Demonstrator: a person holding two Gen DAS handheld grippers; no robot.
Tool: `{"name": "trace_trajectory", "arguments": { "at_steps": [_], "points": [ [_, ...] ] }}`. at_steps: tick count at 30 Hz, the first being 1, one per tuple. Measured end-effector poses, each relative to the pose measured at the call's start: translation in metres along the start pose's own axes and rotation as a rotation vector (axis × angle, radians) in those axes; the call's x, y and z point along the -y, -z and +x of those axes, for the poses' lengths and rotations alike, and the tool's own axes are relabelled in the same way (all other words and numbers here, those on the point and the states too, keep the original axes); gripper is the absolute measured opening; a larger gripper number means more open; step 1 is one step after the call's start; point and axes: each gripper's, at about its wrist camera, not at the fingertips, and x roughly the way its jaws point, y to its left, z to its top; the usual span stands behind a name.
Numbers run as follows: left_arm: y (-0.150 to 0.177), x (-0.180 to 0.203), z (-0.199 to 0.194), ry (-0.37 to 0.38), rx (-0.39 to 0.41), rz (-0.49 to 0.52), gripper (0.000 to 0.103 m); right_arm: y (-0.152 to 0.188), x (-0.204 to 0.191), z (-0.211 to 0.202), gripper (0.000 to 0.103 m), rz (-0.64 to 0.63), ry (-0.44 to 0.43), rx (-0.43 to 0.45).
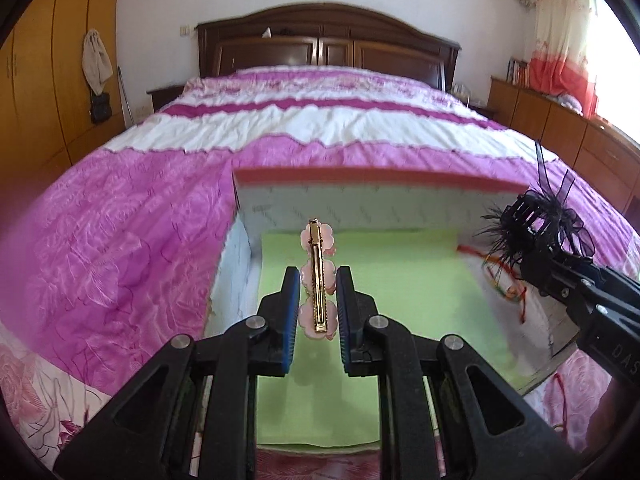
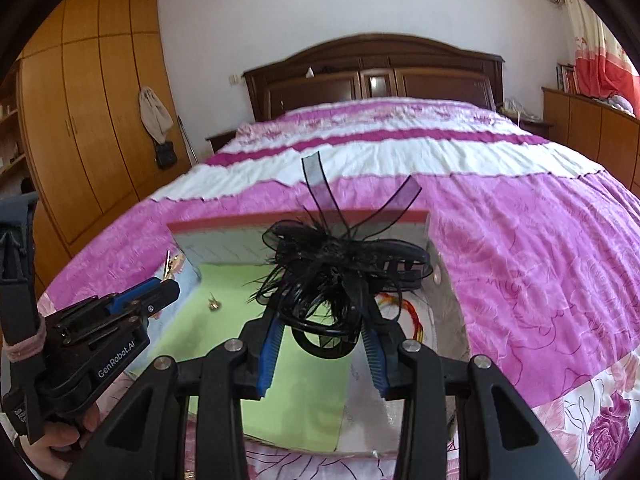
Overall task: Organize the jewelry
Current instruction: 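Lower the gold clip with the left tool while the right tool lowers the feathered clip into the box, then open both tools to drop the clips onto the green paper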
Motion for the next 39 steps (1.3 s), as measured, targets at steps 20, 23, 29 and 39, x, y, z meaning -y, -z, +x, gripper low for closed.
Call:
{"name": "trace_trajectory", "arguments": {
  "at_steps": [20,23,29,39],
  "points": [
    [0.009,0.002,0.031,-0.031,-0.174,0.005,0.011,0.014,0.002,0.048,0.041,-0.043,0.075,-0.262],
    [0.007,0.003,0.035,-0.036,-0.182,0.005,0.013,0.012,0.001,0.047,0.049,-0.021,0.054,-0.28],
    [0.005,0.002,0.034,-0.002,-0.217,-0.008,0.019,0.007,-0.003,0.039,0.055,-0.011,0.044,-0.295],
    [-0.001,0.0,0.005,0.061,-0.188,-0.023,0.021,-0.001,-0.003,0.003,0.064,0.011,0.007,-0.234]
  ]
}}
